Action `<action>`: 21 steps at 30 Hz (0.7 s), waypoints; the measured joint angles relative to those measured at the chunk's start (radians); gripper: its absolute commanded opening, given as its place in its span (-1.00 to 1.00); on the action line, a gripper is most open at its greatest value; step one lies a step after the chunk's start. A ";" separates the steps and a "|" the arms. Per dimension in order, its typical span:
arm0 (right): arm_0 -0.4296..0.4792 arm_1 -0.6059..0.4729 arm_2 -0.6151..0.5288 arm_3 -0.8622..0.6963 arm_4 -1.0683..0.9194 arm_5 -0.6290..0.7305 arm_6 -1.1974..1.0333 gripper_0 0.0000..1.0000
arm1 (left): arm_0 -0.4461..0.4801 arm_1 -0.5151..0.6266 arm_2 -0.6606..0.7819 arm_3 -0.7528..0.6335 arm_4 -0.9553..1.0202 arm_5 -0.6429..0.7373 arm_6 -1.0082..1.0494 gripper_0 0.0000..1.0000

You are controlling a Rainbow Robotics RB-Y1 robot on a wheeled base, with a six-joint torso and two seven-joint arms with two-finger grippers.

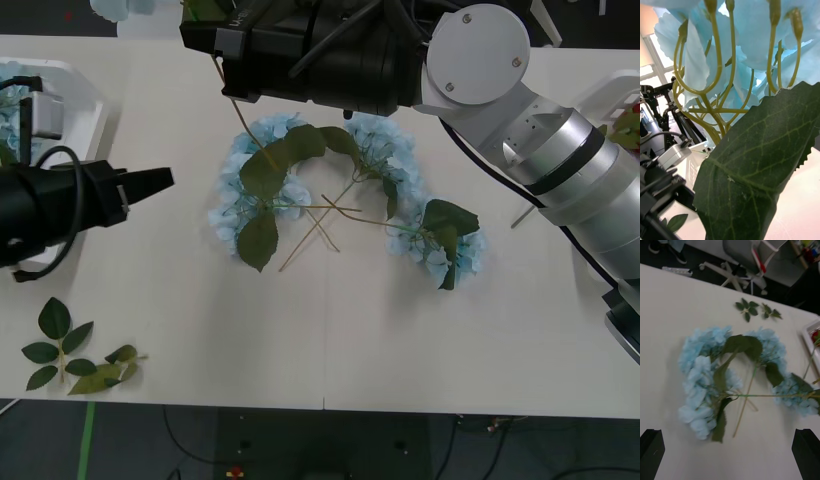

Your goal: Place the red flowers into the right box and the blue flowers into the left box. If a person shows an open palm, hand one flower to the person first, then continue sorting.

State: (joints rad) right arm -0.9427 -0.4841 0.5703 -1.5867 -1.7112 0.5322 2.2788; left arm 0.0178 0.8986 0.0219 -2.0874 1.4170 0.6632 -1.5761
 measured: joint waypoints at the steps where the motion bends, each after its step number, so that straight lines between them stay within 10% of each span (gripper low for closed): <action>1: 0.000 0.000 0.001 0.000 0.004 0.000 -0.001 -1.00 | 0.000 -0.010 -0.045 -0.010 0.010 -0.067 0.000 1.00; 8: 0.000 0.000 0.003 0.000 0.009 0.000 -0.010 -1.00 | -0.017 -0.058 -0.323 -0.027 0.029 -0.289 0.000 1.00; 21: 0.000 0.000 0.005 0.000 0.023 0.000 -0.037 -1.00 | -0.132 -0.258 -0.354 0.038 -0.156 -0.320 -0.004 1.00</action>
State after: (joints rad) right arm -0.9427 -0.4840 0.5758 -1.5868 -1.6882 0.5318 2.2420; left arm -0.1146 0.6403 -0.3318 -2.0493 1.2608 0.3436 -1.5798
